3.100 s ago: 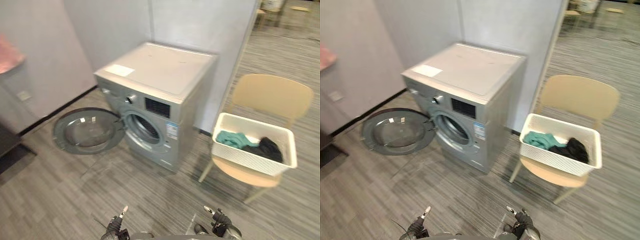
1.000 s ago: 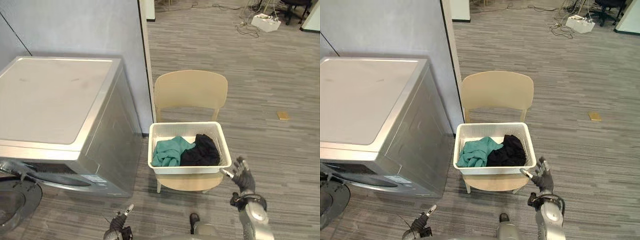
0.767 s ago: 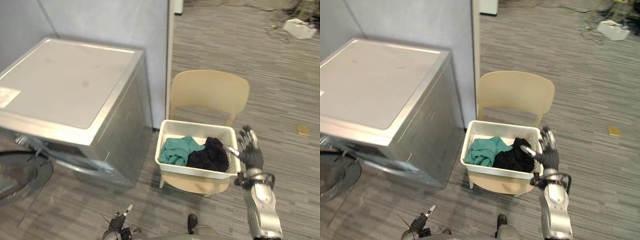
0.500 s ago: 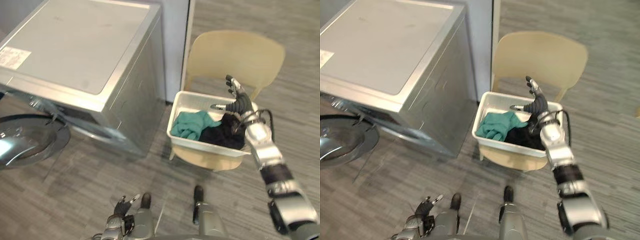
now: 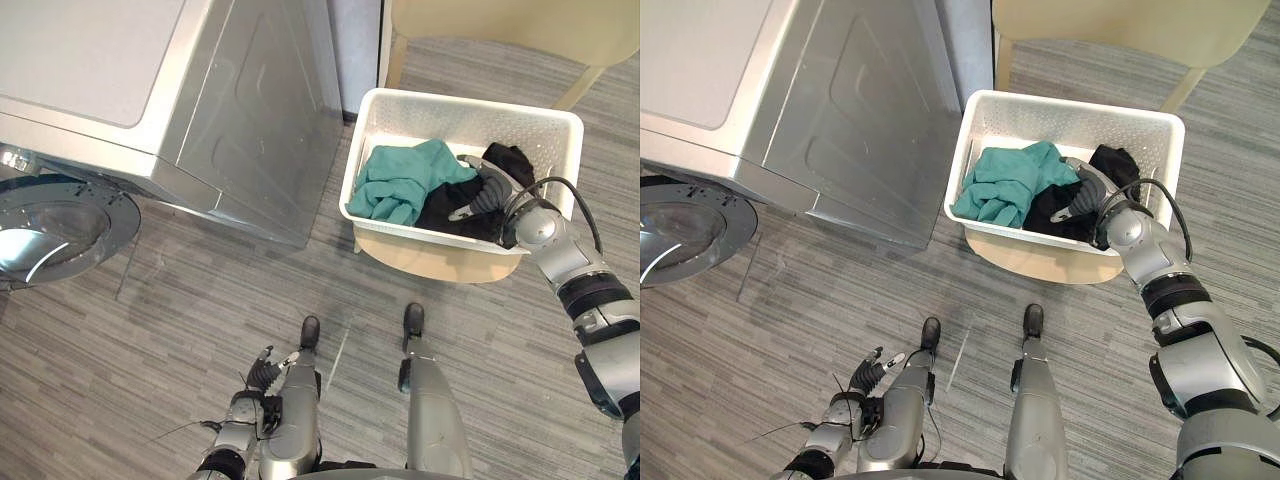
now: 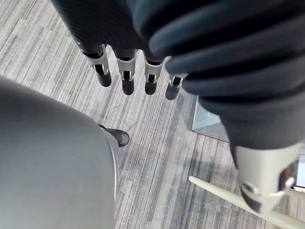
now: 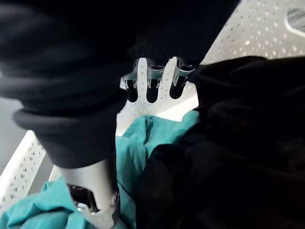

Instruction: Pick up the laundry basket with both hands and put the clothes into the washing machine.

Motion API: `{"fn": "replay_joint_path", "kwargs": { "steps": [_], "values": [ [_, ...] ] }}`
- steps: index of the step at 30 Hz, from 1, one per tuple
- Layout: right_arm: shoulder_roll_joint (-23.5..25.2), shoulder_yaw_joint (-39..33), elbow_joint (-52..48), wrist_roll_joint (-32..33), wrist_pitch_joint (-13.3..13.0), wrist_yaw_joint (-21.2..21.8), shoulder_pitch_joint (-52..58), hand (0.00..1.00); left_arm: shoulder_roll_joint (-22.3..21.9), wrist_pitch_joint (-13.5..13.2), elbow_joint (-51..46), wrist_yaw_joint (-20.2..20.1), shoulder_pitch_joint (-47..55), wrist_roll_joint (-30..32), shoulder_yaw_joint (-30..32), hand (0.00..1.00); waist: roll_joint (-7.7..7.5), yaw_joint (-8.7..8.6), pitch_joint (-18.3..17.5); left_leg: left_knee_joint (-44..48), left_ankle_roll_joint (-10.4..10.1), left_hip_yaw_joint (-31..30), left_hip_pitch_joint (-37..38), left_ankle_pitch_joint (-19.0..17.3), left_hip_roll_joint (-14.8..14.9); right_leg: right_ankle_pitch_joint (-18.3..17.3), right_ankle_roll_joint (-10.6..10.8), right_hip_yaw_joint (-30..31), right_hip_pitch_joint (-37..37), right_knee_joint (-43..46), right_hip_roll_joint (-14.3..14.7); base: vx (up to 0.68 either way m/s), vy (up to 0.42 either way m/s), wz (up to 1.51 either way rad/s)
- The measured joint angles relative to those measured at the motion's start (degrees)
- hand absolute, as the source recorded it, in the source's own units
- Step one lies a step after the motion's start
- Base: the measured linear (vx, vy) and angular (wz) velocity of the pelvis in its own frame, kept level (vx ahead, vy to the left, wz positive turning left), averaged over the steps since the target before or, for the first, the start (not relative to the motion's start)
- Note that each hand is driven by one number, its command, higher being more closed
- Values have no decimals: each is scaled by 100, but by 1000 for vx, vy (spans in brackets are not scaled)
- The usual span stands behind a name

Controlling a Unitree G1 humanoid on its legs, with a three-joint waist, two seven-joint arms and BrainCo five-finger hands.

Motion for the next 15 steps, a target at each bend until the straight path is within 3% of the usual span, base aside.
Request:
{"fn": "replay_joint_path", "kwargs": {
  "steps": [3,7,15],
  "values": [
    [14,263,-2,-156,-5,7,-42,0,-44,-2,-1,3,-105,-9,6,0,-14,139,54,11,-4,-10,-94,18,4,-23,-10,-18,-103,71,-5,30,-8,6],
    [183,301,-4,-252,0,-33,-199,0,-80,-8,-8,31,-260,-29,14,0,-71,150,107,23,-11,-149,-319,57,-15,-64,2,-182,-246,150,-64,4,-2,21],
    [304,234,77,-371,25,-324,-638,0,-112,-20,-345,177,-323,-163,69,0,-186,330,173,163,-40,-408,-780,82,-20,-89,-4,-440,-502,195,-101,20,3,16]
  ]
}}
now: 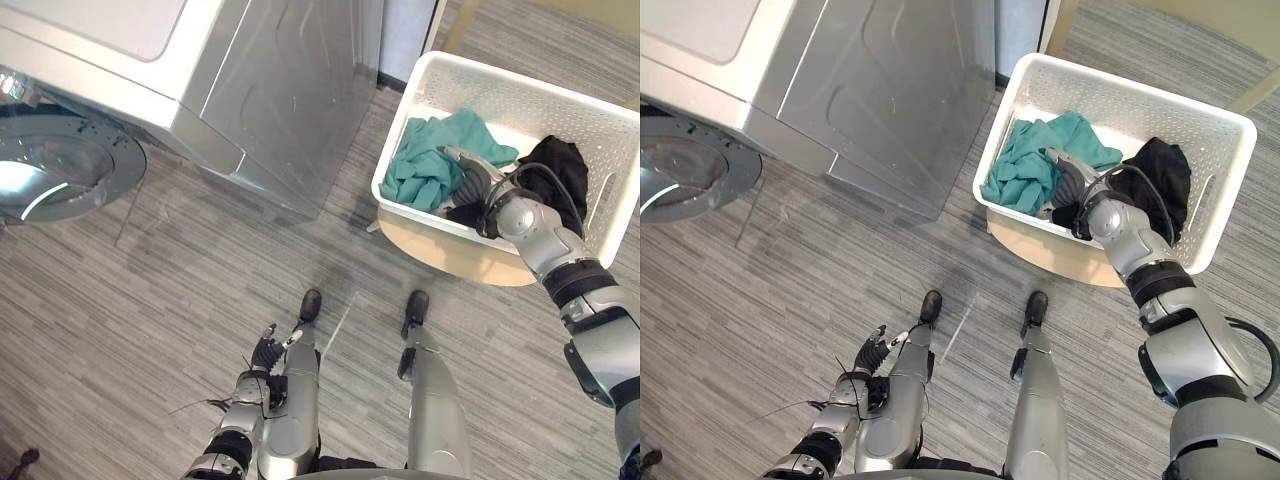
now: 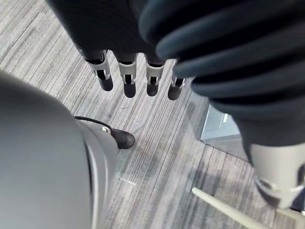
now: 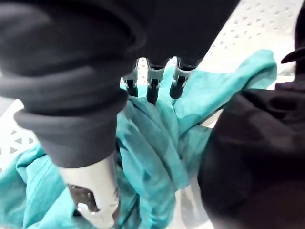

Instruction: Pick up the laundry basket with both hands and put the clothes into the washing machine.

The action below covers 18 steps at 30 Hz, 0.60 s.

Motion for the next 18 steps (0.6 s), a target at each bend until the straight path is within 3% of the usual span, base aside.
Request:
{"fn": "replay_joint_path", "kwargs": {
  "steps": [4,10,11,18],
  "values": [
    [32,-236,112,-49,43,-253,-230,0,-141,-5,-135,125,-49,-127,251,0,-5,156,3,184,-17,-185,-426,10,-9,-32,-33,-160,-293,127,-58,14,-6,19],
    [134,-504,339,-346,204,-674,-636,0,-283,-22,-547,331,-142,-372,576,0,-89,225,51,641,-25,-474,-1400,3,-102,-219,-84,-379,-1097,655,-210,-29,-4,27],
    [125,-570,368,-491,228,-795,-661,100,-325,-54,-616,348,-155,-428,657,0,-105,260,60,706,-25,-516,-1542,2,-124,-243,-100,-434,-1212,736,-247,-40,12,24],
    [118,-796,487,-1474,500,-1308,-750,100,-413,-94,-714,448,-152,-608,918,0,-122,299,59,878,10,-580,-1930,-9,-183,-392,-82,-644,-1455,1029,-399,-7,14,20]
  ]
}}
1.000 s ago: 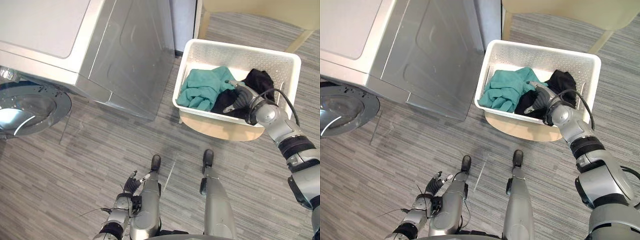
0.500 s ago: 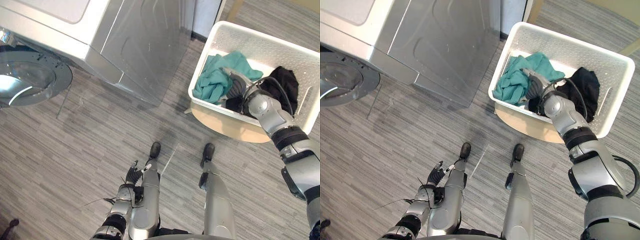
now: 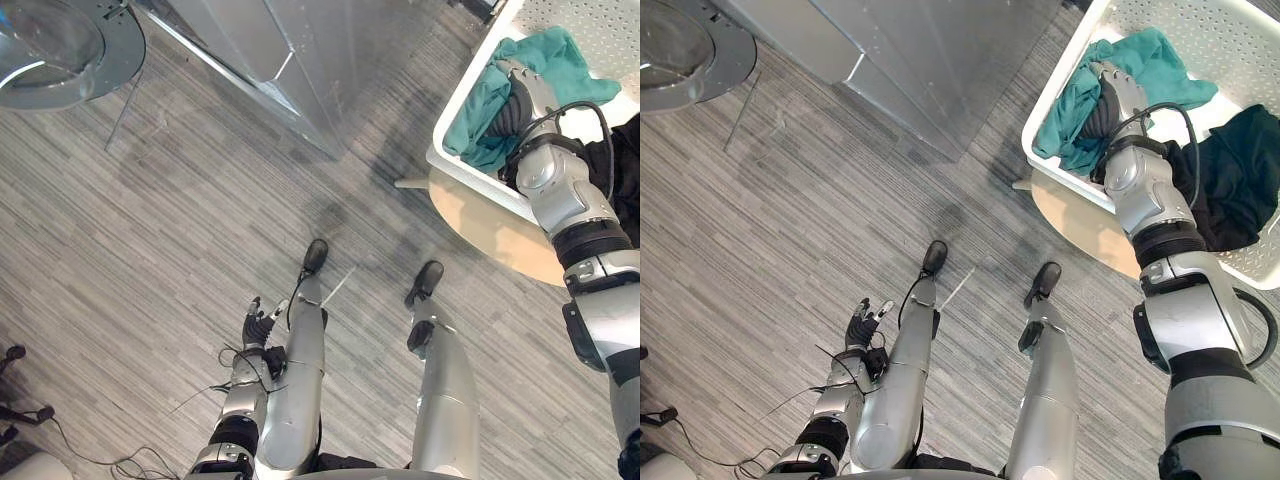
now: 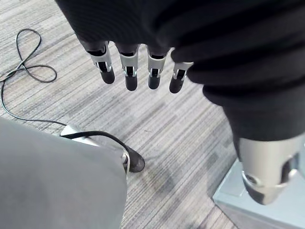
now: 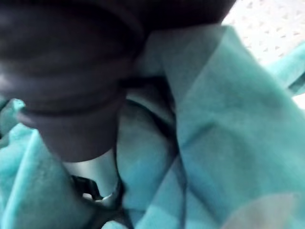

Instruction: Pick up the laundry basket with both hands and put the clothes into the washing machine.

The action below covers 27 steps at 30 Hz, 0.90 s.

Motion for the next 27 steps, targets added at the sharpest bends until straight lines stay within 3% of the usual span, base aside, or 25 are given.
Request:
{"fn": "replay_joint_path", "kwargs": {
  "steps": [5,10,16,18,19,20,21,23,25,27],
  "values": [
    [173,-301,-9,144,101,17,285,100,-5,4,107,0,1,-284,205,0,-164,-5,-7,130,-29,68,99,16,1,-29,-19,13,109,75,-24,59,0,2],
    [347,-719,-43,430,309,222,1005,100,18,7,229,-3,85,-535,277,0,-252,-7,-12,171,58,331,749,-56,44,-35,-7,113,793,-75,7,65,6,-10],
    [376,-1814,-1435,817,600,228,1429,100,142,19,355,-16,531,-1160,701,0,-455,-228,-46,-153,76,749,1976,-124,196,5,87,327,1808,-456,144,7,-8,-31],
    [374,-2082,-1963,812,617,129,1626,100,161,51,501,-43,706,-1430,1059,0,-545,-289,-318,-376,81,829,2324,-124,198,-16,113,377,2048,-572,176,52,-5,-21],
    [373,-2112,-2113,804,620,88,1678,100,214,100,616,-101,856,-1603,1398,0,-635,-339,-636,-589,100,847,2525,-111,201,-11,120,435,2152,-694,214,125,-9,-19],
    [370,-2160,-2202,802,624,77,1718,100,238,138,645,-122,901,-1701,1611,0,-657,-343,-726,-679,105,858,2665,-106,208,-2,128,454,2267,-768,224,173,-11,-18],
    [371,-2397,-2518,697,636,5,1966,100,352,178,638,-118,1031,-1978,2320,0,-660,-358,-1049,-904,112,876,3058,-102,228,29,135,443,2659,-1007,278,211,-14,-11],
    [372,-2546,-2743,551,648,-1,2122,100,493,194,531,-99,1100,-2092,2813,0,-654,-359,-1323,-1014,114,893,3228,-102,229,61,162,445,2858,-1178,299,181,5,-5],
    [348,-2810,-3228,339,656,-61,2297,100,936,184,-177,56,1136,-2224,3614,0,-659,-366,-1705,-1172,130,923,3522,-102,223,167,235,442,3255,-1563,309,186,42,-3],
    [338,-2948,-3499,236,643,-146,2329,100,1366,111,-930,214,1050,-2198,4018,0,-669,-374,-1935,-1264,131,919,3704,-102,207,254,262,444,3521,-1839,308,133,39,0]
  ]
}}
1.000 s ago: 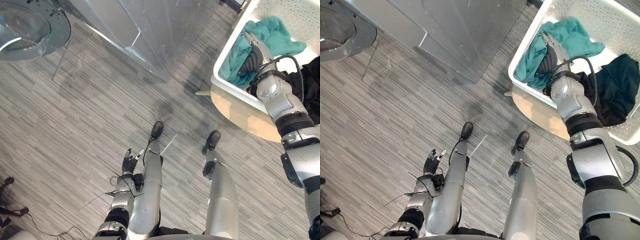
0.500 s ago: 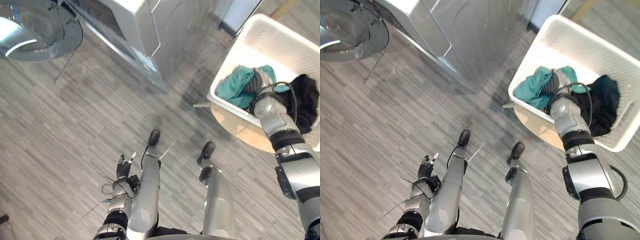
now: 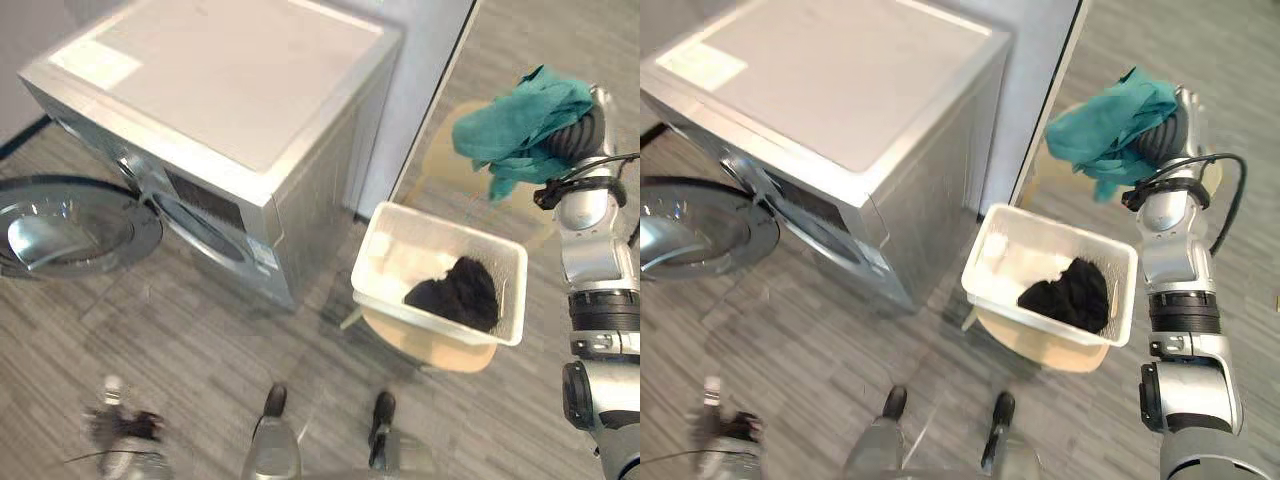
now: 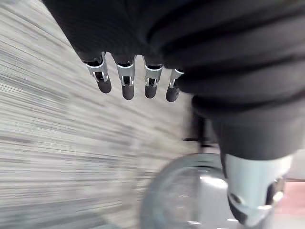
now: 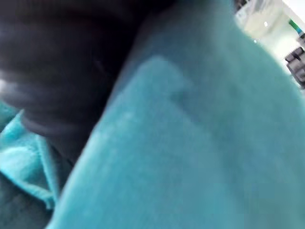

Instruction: Pick up the laundry basket with both hands and put the clothes into the washing machine.

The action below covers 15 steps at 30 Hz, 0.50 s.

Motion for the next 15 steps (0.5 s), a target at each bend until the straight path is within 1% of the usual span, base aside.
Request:
{"fn": "replay_joint_path", "kwargs": {
  "steps": [1,3,4,5,6,7,8,9,10,11,12,13,14,15],
  "values": [
    [-9,-62,-201,-65,-28,-27,0,100,324,-73,-563,144,-116,54,139,0,-3,5,-146,-27,0,2,89,0,-15,63,20,10,163,-188,-4,108,34,-2],
    [-11,-80,-490,-111,-73,-79,0,100,683,-229,-1246,382,-323,186,194,0,-2,10,-266,-62,0,24,220,-1,-35,131,47,30,353,-391,-5,74,25,-7],
    [-11,-111,-676,-113,-170,-99,0,100,849,-309,-1902,595,-521,403,142,0,1,17,-269,-92,0,96,379,-1,-49,143,52,66,485,-452,-12,27,20,-22],
    [-11,-112,-815,-119,-232,-101,0,100,898,-382,-2632,830,-674,786,21,0,17,17,-325,-181,5,143,537,-4,-51,150,62,149,544,-488,-12,4,14,-26],
    [-11,-113,-874,-116,-267,-102,0,100,907,-407,-2957,941,-721,1055,-134,0,36,9,-395,-226,17,177,584,-11,-53,165,71,181,576,-511,-12,7,16,-38],
    [-12,-115,-1069,-109,-307,-116,0,100,918,-531,-3477,1072,-864,1653,-648,0,104,4,-531,-257,39,279,658,-23,-85,193,82,271,579,-513,-31,21,25,-39],
    [-12,-110,-1190,-102,-339,-123,0,100,915,-592,-3706,1083,-964,1785,-1014,0,150,4,-566,-258,40,351,730,-24,-107,222,88,358,595,-513,-46,2,30,-42],
    [-11,-105,-1243,-93,-376,-123,0,100,904,-596,-3851,1078,-1029,1888,-1298,0,178,2,-582,-259,46,414,779,-27,-121,236,95,430,611,-514,-54,-31,31,-45],
    [-3,-80,-1312,-68,-446,-122,0,100,874,-603,-4125,1054,-1148,2057,-1912,0,251,-33,-627,-266,110,510,891,-69,-128,258,108,547,646,-518,-47,-54,31,-50],
    [63,-54,-1415,-31,-488,-109,0,100,862,-633,-4275,975,-1272,2222,-2496,0,300,-99,-662,-306,133,642,1002,-86,-128,281,115,664,664,-519,-35,-67,36,-58],
    [132,-35,-1527,24,-526,-102,-1,100,860,-669,-4284,863,-1396,2248,-2904,0,336,-126,-688,-355,146,749,1084,-95,-124,304,114,777,657,-523,-14,-57,30,-52],
    [165,-6,-1613,47,-536,-103,0,100,856,-670,-4277,806,-1500,2248,-3173,0,351,-143,-696,-382,170,821,1138,-110,-120,322,117,853,652,-536,2,-70,25,-66],
    [291,43,-1774,185,-622,-90,0,100,777,-674,-4237,586,-1807,2239,-3760,0,353,-257,-701,-387,194,1023,1221,-136,-119,400,115,1022,653,-612,29,-84,20,-58],
    [356,48,-1855,209,-654,-89,1,100,709,-680,-4217,512,-1945,2232,-3988,0,352,-303,-703,-384,195,1069,1232,-146,-121,439,109,1090,649,-646,37,-105,20,-63]
  ]
}}
